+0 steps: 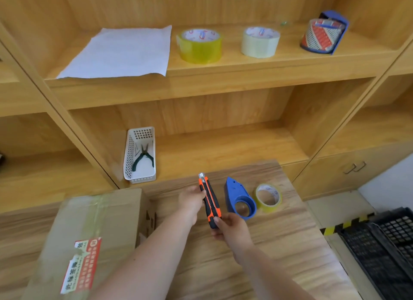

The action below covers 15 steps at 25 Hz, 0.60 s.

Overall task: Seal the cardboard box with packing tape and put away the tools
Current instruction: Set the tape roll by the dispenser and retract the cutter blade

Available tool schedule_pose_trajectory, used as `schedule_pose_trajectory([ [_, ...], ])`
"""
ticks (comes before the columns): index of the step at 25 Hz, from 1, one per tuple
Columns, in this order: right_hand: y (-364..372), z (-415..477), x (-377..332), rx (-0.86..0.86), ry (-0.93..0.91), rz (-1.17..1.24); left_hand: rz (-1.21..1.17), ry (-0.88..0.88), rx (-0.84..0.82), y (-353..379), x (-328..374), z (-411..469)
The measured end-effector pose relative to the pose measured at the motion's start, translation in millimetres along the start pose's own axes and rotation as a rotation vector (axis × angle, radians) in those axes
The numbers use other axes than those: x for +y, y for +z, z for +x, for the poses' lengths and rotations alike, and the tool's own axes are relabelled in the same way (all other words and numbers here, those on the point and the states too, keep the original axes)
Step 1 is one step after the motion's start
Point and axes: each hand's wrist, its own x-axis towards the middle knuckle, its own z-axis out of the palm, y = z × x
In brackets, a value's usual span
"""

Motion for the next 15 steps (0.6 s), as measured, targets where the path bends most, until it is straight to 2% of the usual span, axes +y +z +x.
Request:
schedule_pose_trajectory([
  [4, 8.0, 26.9, 18.7, 0.086, 0.093, 0.004, 0.006, -0.064, 0.028, 17.8, -22.8, 33.2],
  [15, 13.4, 74.3, 51.3, 0.203, 0.264, 0.127, 0.278, 0.047, 0.056, 40.0, -49.0, 84.6],
])
